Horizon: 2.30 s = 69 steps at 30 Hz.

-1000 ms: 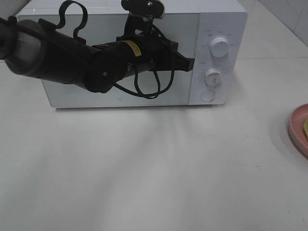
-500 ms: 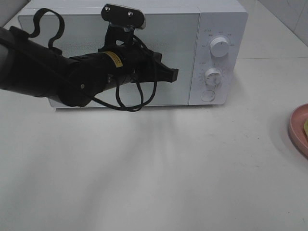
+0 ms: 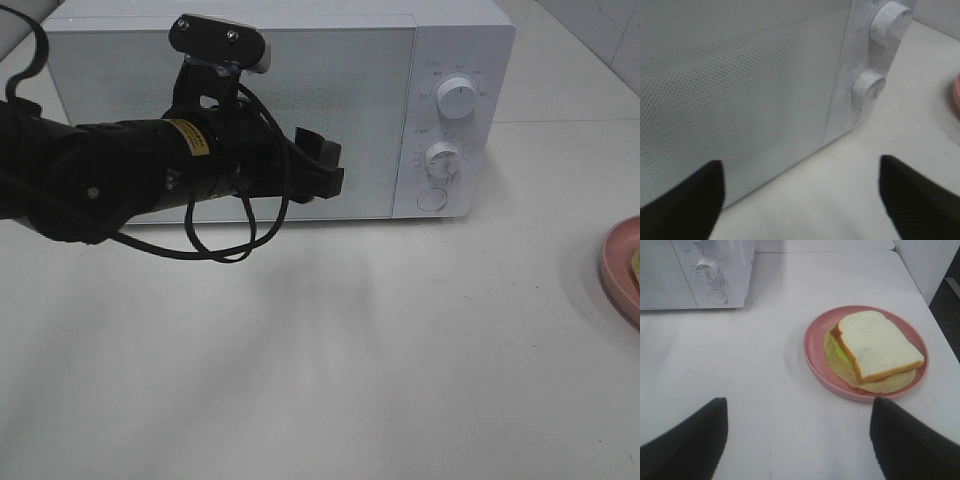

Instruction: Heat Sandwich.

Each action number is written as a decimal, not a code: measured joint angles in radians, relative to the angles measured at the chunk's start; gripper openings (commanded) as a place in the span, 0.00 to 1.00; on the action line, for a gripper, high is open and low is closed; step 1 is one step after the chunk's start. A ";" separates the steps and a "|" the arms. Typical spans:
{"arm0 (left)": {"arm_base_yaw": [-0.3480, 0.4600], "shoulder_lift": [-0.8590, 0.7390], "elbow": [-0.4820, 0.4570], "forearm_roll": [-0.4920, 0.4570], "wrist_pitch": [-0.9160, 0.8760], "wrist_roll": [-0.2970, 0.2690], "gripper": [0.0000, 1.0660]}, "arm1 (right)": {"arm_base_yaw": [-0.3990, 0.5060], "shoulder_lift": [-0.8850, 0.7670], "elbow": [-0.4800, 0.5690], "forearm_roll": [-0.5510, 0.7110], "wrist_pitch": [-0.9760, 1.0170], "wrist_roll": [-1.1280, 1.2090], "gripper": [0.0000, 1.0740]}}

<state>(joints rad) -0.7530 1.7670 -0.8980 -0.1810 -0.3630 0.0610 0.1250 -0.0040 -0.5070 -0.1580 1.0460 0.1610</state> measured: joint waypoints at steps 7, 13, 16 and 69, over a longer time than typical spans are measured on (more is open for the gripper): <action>0.000 -0.082 0.000 0.000 0.230 0.003 0.94 | 0.000 0.000 0.000 0.000 0.000 0.000 0.71; 0.000 -0.172 0.000 0.000 0.513 -0.007 0.94 | 0.000 0.000 0.000 0.000 0.000 0.000 0.71; 0.005 -0.199 0.000 0.000 0.581 -0.027 0.94 | 0.000 0.000 0.000 0.000 0.000 0.000 0.71; 0.738 -1.014 0.301 0.110 1.313 -0.049 0.94 | 0.000 0.000 0.000 0.000 0.000 0.000 0.71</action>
<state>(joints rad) -0.0150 0.7530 -0.5970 -0.0710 0.9500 0.0120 0.1250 -0.0040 -0.5070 -0.1580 1.0460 0.1610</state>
